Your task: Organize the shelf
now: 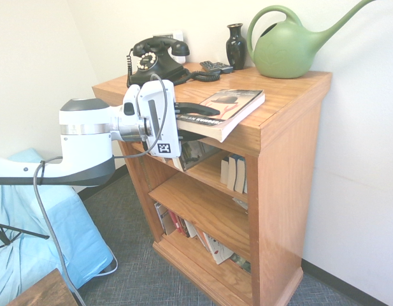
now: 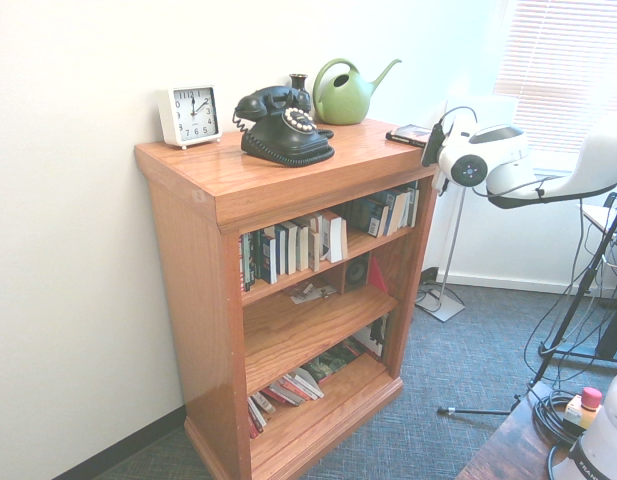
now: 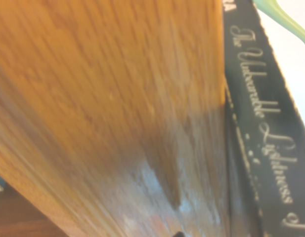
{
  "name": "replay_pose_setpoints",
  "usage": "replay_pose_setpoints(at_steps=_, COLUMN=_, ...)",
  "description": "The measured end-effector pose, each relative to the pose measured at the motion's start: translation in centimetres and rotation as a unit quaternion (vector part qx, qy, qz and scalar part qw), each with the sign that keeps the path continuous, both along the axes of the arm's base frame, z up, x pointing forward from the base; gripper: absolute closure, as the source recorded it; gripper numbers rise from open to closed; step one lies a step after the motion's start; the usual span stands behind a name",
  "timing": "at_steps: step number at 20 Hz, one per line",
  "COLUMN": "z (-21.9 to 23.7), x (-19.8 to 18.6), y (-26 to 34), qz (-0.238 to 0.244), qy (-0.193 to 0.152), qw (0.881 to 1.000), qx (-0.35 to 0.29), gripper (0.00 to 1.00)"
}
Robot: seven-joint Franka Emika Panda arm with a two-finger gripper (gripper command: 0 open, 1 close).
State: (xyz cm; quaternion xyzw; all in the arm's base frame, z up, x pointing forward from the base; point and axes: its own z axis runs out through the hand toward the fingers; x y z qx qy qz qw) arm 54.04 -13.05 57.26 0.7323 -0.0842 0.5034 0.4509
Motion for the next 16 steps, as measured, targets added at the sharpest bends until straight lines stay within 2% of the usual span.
replay_pose_setpoints(at_steps=10, z=0.8, x=-0.2, y=0.6, qz=0.003, qy=-0.007, qw=1.0, qx=0.001, gripper=1.0)
replay_pose_setpoints(at_steps=16, z=1.5, x=-0.4, y=0.6, qz=-0.005, qy=-0.011, qw=1.0, qx=0.023, gripper=1.0)
